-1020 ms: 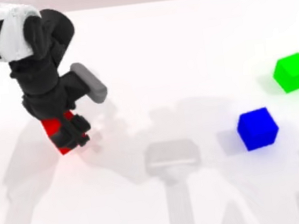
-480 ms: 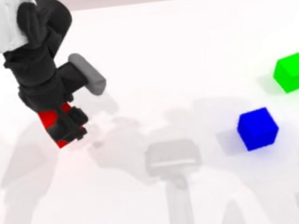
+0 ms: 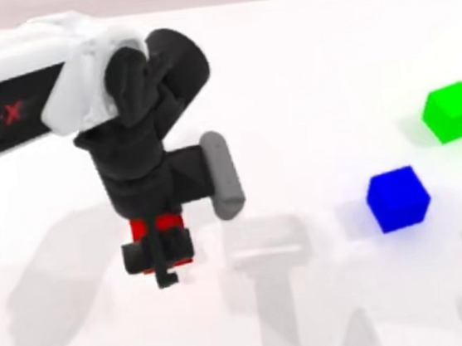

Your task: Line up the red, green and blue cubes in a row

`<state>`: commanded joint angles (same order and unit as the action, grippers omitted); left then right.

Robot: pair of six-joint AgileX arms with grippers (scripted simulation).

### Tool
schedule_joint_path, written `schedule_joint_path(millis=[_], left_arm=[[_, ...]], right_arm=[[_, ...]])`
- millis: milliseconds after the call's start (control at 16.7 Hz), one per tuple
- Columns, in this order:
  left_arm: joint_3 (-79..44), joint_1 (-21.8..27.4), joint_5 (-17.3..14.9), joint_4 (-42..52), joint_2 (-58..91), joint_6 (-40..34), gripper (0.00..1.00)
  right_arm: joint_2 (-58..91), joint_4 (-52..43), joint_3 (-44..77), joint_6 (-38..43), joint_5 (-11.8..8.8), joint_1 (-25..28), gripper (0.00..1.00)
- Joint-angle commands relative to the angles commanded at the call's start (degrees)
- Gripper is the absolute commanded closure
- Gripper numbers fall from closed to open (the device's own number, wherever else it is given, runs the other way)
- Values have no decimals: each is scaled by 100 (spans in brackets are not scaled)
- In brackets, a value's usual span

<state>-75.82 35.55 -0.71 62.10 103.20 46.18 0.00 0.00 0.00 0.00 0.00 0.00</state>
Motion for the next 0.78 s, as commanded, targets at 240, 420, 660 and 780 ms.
schedule_joint_path(millis=[240, 420, 660, 780], left_arm=[[237, 525, 8, 27, -289, 271, 100], [239, 529, 9, 27, -292, 273, 100], [367, 512, 6, -213, -192, 274, 100], [609, 513, 1, -587, -54, 264, 100]], right_arm=[[0, 0, 0, 0, 0, 0, 0], [0, 0, 0, 0, 0, 0, 0], [0, 0, 0, 0, 0, 0, 0], [0, 0, 0, 0, 0, 0, 0]])
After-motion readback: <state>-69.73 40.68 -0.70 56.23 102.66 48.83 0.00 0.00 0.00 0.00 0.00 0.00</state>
